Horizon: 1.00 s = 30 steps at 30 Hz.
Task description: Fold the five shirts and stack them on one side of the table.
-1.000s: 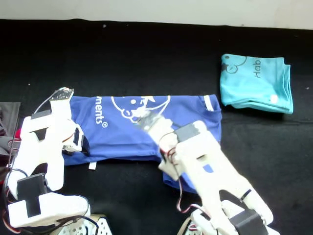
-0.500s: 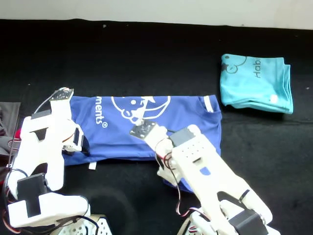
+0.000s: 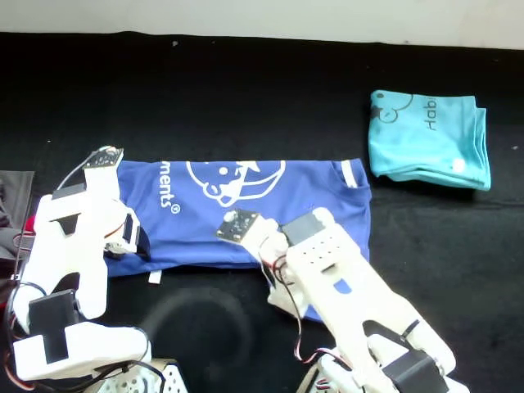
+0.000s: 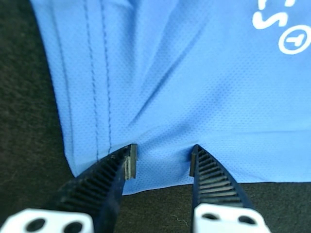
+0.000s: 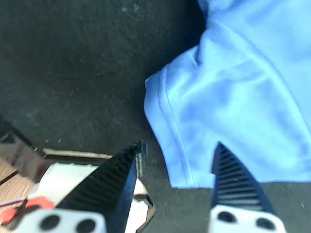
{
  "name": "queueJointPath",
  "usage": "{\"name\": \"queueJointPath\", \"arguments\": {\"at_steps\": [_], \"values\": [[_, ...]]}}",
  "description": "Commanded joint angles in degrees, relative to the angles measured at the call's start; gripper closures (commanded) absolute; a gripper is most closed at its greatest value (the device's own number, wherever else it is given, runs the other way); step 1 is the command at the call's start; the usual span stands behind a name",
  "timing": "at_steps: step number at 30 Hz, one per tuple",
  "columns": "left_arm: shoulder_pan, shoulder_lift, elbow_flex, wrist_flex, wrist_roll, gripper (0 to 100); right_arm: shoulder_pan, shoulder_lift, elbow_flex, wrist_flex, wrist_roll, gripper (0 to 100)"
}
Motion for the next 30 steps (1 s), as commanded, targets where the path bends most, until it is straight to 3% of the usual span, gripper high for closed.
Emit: {"name": "queueJointPath", "arguments": {"at_steps": [1, 12, 16, 18, 21, 22, 26, 30], "values": [[0.13, 0.13, 0.13, -1.93, 0.35, 81, 0.04, -0.48, 5.05, -6.46, 0.7, 74.2], [0.13, 0.13, 0.13, -1.93, 0.35, 81, 0.22, -0.13, 17.8, -20.7, 0.79, 74.1], [0.13, 0.13, 0.13, -1.93, 0.35, 81, 5.23, -0.13, 18.77, -25.19, 0.79, 74.5], [0.13, 0.13, 0.13, -1.93, 0.35, 81, 8.66, -0.13, 18.51, -27.21, 0.79, 79.6], [0.13, 0.13, 0.13, -1.93, 0.35, 81, 12.09, -0.13, 18.51, -29.41, 0.88, 95.8], [0.13, 0.13, 0.13, -1.93, 0.35, 81, 12.7, -0.13, 18.51, -29.85, 1.23, 99.5], [0.13, 0.13, 0.13, -1.93, 0.35, 81, 14.11, -0.75, 17.98, -28.7, 3.78, 98.0], [0.13, 0.13, 0.13, -1.93, 0.35, 81, 14.73, -0.92, 11.03, -20.35, 3.96, 98.0]]}}
